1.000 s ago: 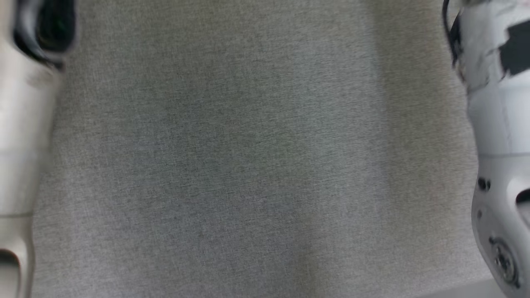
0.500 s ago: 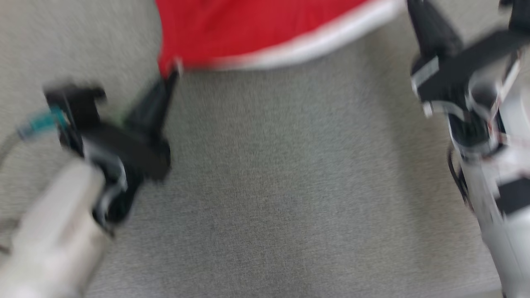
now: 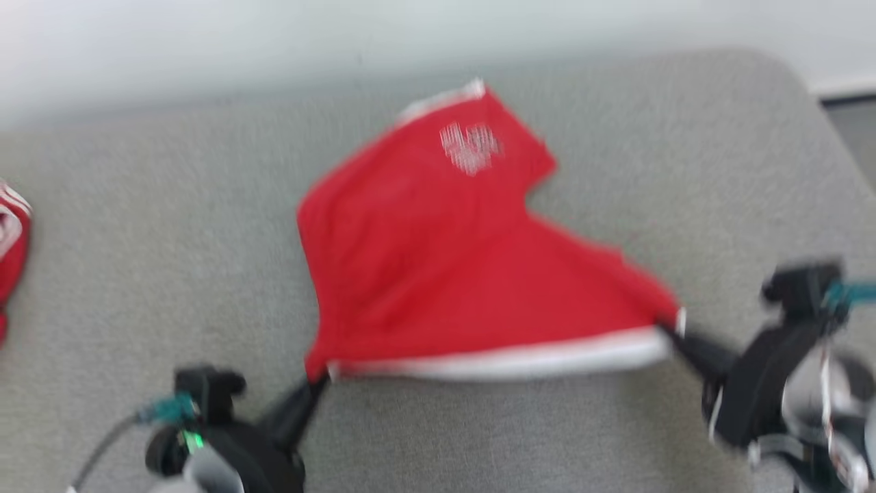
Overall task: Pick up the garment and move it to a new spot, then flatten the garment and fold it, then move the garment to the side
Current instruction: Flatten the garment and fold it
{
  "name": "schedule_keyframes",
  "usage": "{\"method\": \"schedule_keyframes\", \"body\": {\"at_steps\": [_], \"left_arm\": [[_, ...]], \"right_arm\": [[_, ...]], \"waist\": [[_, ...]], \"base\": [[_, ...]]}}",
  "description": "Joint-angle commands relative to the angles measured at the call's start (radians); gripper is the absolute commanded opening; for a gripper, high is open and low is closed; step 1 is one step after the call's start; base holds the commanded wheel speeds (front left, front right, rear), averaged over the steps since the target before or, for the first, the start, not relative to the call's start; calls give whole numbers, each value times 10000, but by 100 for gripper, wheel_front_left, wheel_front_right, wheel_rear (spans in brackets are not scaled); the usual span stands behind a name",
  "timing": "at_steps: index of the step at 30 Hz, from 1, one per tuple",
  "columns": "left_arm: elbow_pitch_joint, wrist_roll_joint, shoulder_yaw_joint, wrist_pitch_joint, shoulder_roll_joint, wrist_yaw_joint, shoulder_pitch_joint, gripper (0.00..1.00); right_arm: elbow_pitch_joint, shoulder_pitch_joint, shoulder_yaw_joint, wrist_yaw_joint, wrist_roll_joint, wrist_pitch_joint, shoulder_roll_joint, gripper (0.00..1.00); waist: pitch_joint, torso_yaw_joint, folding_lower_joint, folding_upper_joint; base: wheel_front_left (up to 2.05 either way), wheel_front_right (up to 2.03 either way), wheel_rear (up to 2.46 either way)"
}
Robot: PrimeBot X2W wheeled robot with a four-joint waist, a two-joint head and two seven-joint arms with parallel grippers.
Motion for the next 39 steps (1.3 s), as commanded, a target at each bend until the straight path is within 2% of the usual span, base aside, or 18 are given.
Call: {"method": "schedule_keyframes", "body": {"at_steps": [1, 9, 11, 15, 21, 24, 28, 34, 39], "left_arm": [[-224, 53, -177, 136, 130, 118, 434, 0], [-1592, 638, -1310, 1043, 686, 859, 1740, 0], [-1895, 775, -1665, 1347, 829, 1083, 2123, 0], [-2271, 663, -1793, 1489, 828, 1301, 2406, 0], [-2541, 546, -1629, 1508, 682, 1381, 2100, 0], [-2526, 626, -1561, 1626, 481, 1320, 1662, 0], [-2203, 602, -1359, 1737, 66, 1261, 901, 0], [-1394, 651, -1121, 1805, -848, 1265, -350, 0], [-564, 770, -892, 1661, -1626, 1548, -1262, 0]], "right_arm": [[-311, 638, -145, -22, -173, 499, 145, 0], [-1627, 3784, -1036, -22, -1008, 2912, 855, 0], [-2085, 4612, -1287, -22, -1258, 3661, 838, 0], [-2448, 4786, -1630, -22, -1665, 3730, 908, 0], [-2083, 3824, -1589, -23, -1932, 3089, 765, 0], [-1414, 2843, -1374, -23, -2095, 2705, 558, 0], [-147, 1238, -1020, -23, -2338, 2107, 351, 0], [1993, -1167, -269, -23, -2627, 707, -3, 0], [3816, -2890, 164, -23, -2949, -462, -229, 0]], "waist": [[-1043, 26, 5, 3], [-1514, 335, 5, 3], [-1640, 413, 5, 3], [-1681, 535, 5, 3], [-1637, 761, 5, 3], [-1516, 924, 5, 3], [-1261, 1181, 5, 3], [-568, 1636, 5, 3], [96, 1998, 5, 3]], "base": [[0, 0, 0], [0, 0, 0], [0, 0, 0], [0, 0, 0], [0, 0, 0], [0, 0, 0], [0, 0, 0], [0, 0, 0], [0, 0, 0]]}}
